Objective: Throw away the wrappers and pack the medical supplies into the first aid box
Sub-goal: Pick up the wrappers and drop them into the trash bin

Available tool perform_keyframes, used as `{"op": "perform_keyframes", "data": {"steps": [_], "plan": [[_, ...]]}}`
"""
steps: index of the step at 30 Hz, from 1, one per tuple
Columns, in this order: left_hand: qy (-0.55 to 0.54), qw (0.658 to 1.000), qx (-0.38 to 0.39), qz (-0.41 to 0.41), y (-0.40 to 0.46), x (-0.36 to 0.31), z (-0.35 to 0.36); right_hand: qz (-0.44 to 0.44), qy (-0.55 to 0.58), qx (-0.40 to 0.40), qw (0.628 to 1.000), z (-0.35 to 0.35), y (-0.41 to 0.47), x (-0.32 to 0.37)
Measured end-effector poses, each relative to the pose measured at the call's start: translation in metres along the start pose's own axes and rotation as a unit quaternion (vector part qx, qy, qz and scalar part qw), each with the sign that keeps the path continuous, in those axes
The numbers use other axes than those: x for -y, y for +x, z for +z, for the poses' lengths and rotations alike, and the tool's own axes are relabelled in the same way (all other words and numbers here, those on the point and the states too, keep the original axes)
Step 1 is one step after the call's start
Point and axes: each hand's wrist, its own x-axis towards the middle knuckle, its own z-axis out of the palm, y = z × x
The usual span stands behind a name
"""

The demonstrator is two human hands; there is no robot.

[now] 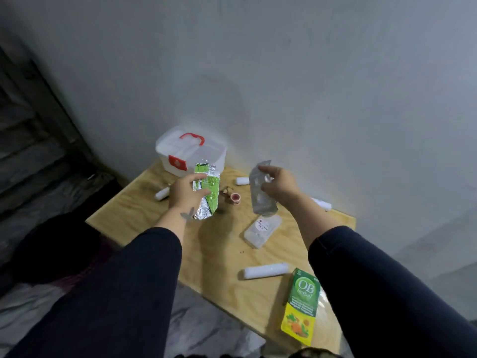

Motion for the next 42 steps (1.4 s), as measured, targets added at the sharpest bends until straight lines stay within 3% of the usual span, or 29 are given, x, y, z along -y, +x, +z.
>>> {"op": "perform_keyframes", "data": {"steps": [8, 21, 30, 42], "plan": [[-0.017, 0.994, -0.099, -0.044, 0.004, 0.037, -0.101, -0.066, 0.033, 0.113, 0.991, 0.093, 0.008, 0.086], [-0.051, 0.971, -0.192, -0.133, 0.021, 0.199, -0.307, -0.134, -0.014, 0.226, 0.965, 0.335, -0.002, 0.237], [-0.055, 0.958, -0.196, -0.2, 0.041, 0.309, -0.396, -0.135, -0.041, 0.305, 0.942, 0.477, -0.006, 0.302], [-0.076, 0.934, -0.165, -0.307, 0.149, 0.43, -0.438, -0.077, -0.093, 0.37, 0.921, 0.648, 0.098, 0.328]]}}
